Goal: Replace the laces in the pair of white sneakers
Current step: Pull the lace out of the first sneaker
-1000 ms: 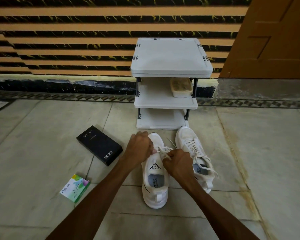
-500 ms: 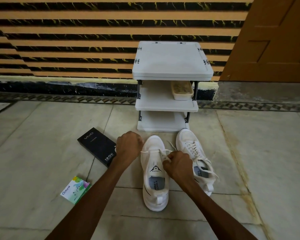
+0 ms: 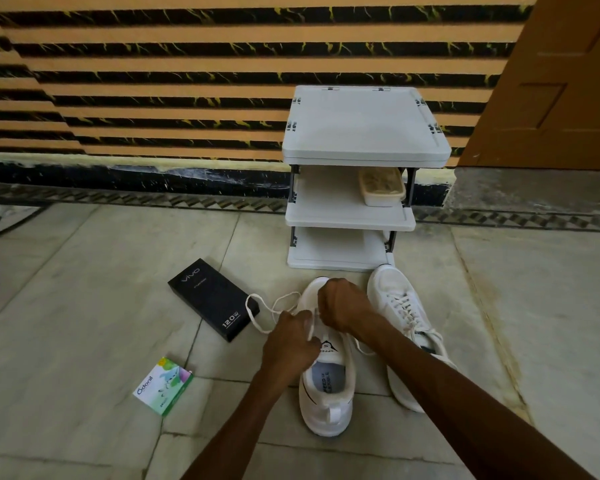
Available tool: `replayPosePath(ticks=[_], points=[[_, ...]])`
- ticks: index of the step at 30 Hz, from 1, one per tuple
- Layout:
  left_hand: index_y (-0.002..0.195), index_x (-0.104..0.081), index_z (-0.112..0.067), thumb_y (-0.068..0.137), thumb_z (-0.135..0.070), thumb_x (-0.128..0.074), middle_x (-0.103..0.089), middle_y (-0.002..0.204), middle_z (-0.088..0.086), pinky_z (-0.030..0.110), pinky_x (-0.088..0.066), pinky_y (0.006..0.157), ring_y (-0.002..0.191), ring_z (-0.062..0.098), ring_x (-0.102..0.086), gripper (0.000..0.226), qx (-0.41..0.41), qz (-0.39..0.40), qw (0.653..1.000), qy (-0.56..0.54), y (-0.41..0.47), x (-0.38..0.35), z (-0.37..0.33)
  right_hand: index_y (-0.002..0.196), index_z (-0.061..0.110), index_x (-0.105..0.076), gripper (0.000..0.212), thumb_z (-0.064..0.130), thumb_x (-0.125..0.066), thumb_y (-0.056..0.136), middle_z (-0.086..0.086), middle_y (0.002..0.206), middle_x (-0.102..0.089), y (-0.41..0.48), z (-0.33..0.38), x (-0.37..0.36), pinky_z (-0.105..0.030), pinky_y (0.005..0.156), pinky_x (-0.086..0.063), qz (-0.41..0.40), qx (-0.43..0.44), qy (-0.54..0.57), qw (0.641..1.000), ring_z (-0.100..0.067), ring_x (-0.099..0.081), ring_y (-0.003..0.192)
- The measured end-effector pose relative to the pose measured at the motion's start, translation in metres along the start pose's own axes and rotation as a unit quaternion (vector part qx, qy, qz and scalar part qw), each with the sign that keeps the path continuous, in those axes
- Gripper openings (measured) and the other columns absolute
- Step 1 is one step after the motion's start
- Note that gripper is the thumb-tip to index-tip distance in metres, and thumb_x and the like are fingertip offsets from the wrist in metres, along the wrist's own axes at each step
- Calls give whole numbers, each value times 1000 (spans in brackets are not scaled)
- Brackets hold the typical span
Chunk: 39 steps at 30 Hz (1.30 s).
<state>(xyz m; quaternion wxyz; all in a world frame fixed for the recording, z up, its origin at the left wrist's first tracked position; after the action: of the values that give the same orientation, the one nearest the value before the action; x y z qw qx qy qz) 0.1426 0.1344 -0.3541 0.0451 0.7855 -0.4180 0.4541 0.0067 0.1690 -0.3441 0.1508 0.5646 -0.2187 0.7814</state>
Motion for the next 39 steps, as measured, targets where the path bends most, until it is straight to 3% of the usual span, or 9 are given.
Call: replayPosePath(ticks=[5, 13, 15, 19, 22, 30, 32, 37, 39], points=[[137, -47, -28, 96, -25, -53, -50, 130, 4, 33, -50, 83, 108, 23, -61, 41, 35, -133, 981, 138, -11, -17, -11, 85, 5, -70, 13, 5, -57, 89, -10, 92, -68, -4, 0, 11, -23, 73, -42, 6, 5, 216, 976, -24, -63, 91], [126, -52, -20, 97, -29, -55, -52, 125, 4, 26, -51, 76, 98, 16, -62, 30, 22, -155, 969, 189, -12, -24, -15, 76, 18, -55, 27, -1, -46, 93, 1, 77, -56, -17, 27, 117, -26, 69, -53, -60, 43, 705, 705, -14, -56, 76], [127, -52, -21, 97, -28, -56, -52, 125, 4, 27, -52, 77, 99, 17, -63, 31, 22, -158, 971, 177, -12, -25, -16, 82, 16, -54, 20, 1, -47, 93, 1, 74, -60, -21, 25, 106, -22, 59, -46, -70, 43, 666, 742, -10, -56, 65], [130, -55, -26, 95, -30, -55, -56, 119, 3, 31, -51, 76, 98, 20, -64, 36, 42, -186, 976, 107, -16, -24, -14, 83, 17, -62, 9, 13, -56, 88, 0, 89, -68, -15, 8, 50, -26, 70, -49, -90, -4, 174, 981, -17, -66, 82], [121, -64, -24, 96, -36, -52, -59, 111, 2, 30, -47, 70, 91, 21, -64, 30, 54, -221, 973, 45, -18, -23, -9, 93, 17, -71, 12, 22, -62, 88, -6, 102, -66, -13, -1, 17, -26, 74, -46, -21, 13, 5, 1000, -23, -65, 93], [99, -69, -20, 99, -39, -47, -59, 98, -2, 24, -42, 61, 77, 13, -61, 29, 37, -248, 967, 50, -19, -20, -9, 102, 1, -67, 23, 16, -60, 86, -16, 111, -63, -12, 4, 7, -31, 85, -48, -23, 42, -12, 999, -29, -61, 100], [94, -69, -20, 99, -37, -48, -58, 96, -2, 25, -40, 60, 76, 14, -61, 27, 37, -243, 967, 73, -18, -20, -10, 91, -1, -65, 13, 4, -54, 88, -19, 102, -64, -13, 7, 28, -34, 86, -46, -67, 50, 120, 989, -30, -60, 95], [103, -67, -24, 99, -40, -46, -59, 109, -5, 23, -46, 68, 85, 9, -61, 27, 37, -225, 970, 84, -17, -22, -10, 87, 5, -54, 14, 3, -42, 95, -3, 82, -54, -13, 9, 116, -28, 73, -52, -139, 29, 710, 690, -18, -59, 76], [105, -67, -24, 99, -40, -46, -58, 111, -5, 23, -45, 68, 86, 9, -60, 27, 39, -227, 970, 83, -18, -21, -9, 81, 13, -55, 24, -2, -39, 90, 1, 77, -54, -14, 14, 121, -21, 56, -45, -125, 10, 733, 669, -11, -53, 63]])
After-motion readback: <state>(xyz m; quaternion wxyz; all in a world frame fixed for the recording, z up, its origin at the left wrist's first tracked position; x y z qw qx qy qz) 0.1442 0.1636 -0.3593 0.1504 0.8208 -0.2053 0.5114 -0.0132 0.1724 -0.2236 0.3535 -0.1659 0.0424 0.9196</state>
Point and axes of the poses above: each hand's wrist, its own y-axis towards the middle knuckle, its own x-axis out of the back of the hand, z = x × y, the point moved 3 cm from there along y, towards the middle knuckle
